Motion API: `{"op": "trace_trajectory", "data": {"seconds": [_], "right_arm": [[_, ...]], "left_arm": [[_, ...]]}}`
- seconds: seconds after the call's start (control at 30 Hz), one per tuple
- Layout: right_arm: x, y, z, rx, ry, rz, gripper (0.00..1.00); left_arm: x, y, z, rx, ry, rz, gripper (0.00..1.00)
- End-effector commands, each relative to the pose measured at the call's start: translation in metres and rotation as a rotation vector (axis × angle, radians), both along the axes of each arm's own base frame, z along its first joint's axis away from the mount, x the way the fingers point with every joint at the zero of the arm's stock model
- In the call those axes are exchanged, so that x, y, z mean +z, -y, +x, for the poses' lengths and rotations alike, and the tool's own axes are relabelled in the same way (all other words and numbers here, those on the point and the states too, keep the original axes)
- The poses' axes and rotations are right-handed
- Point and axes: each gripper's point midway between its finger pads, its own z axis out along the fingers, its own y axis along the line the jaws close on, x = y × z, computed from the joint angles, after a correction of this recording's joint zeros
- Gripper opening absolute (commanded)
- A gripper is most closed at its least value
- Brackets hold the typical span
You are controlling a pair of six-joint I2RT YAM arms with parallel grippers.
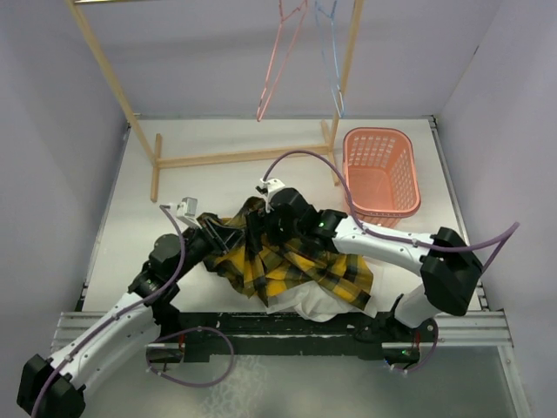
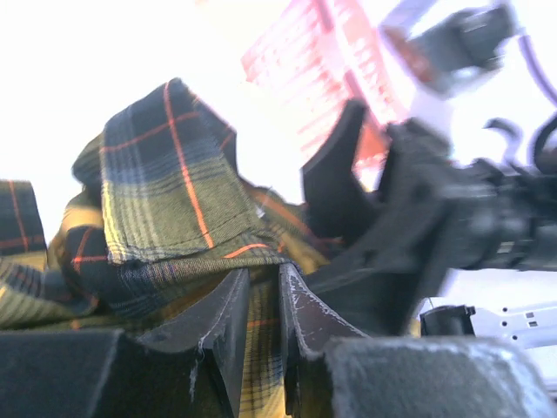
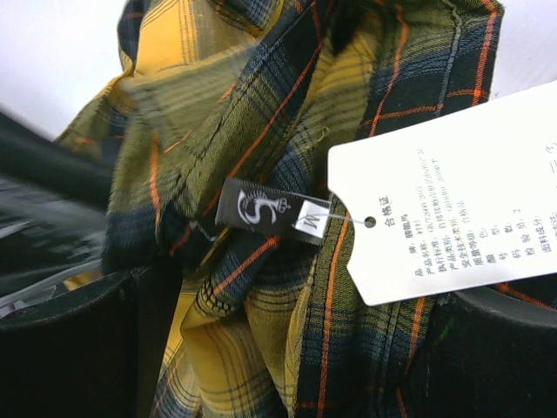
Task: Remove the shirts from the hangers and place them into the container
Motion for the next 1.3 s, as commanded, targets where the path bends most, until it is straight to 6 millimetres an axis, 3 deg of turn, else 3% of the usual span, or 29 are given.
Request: {"op": "trace_trajectory", "data": {"seconds": [0.0,0.1,0.23,0.43,0.6,0.67,0.7,0.8,0.83,1.0,1.17,1.27], "right_arm": [[0.025,-0.022,0.022,-0.035,0.063,0.084,0.92],[0.018,-0.028,0.026,-0.042,0.054,0.079,0.85],[0.008,-0.027,0.03,-0.063,0.05,0.052,0.87],[-0.003,-0.038,0.03,-0.035,0.042,0.023,0.93],[-0.033,-0.046,0.033,-0.043,0.002,-0.037,0.88],[-0.041,-0.047,0.037,-0.056,-0.002,-0.05,0.77],[-0.044,-0.047,0.037,-0.058,-0.004,-0.054,0.65],[-0.041,-0.046,0.036,-0.061,-0.011,-0.062,0.08],[-0.036,-0.041,0.036,-0.074,-0.004,-0.064,0.0],[0.035,0.001,0.029,-0.161,0.096,-0.006,0.0],[0.161,0.085,0.016,-0.279,0.3,0.087,0.0],[0.215,0.138,0.008,-0.361,0.368,0.087,0.0]], "left_arm": [[0.041,-0.006,-0.001,-0.002,0.131,0.062,0.23],[0.049,-0.004,-0.003,-0.025,0.143,0.073,0.22],[0.074,-0.02,-0.005,0.037,0.188,0.108,0.21],[0.135,-0.076,-0.017,0.23,0.299,0.251,0.21],[0.194,-0.127,-0.042,0.381,0.414,0.326,0.21],[0.206,-0.139,-0.052,0.408,0.435,0.341,0.22],[0.208,-0.143,-0.055,0.416,0.44,0.347,0.22],[0.205,-0.151,-0.061,0.429,0.437,0.371,0.23],[0.201,-0.153,-0.061,0.436,0.432,0.382,0.23],[0.176,-0.162,-0.055,0.472,0.399,0.454,0.25],[0.153,-0.163,-0.045,0.487,0.371,0.518,0.26],[0.152,-0.163,-0.042,0.491,0.379,0.528,0.27]]}}
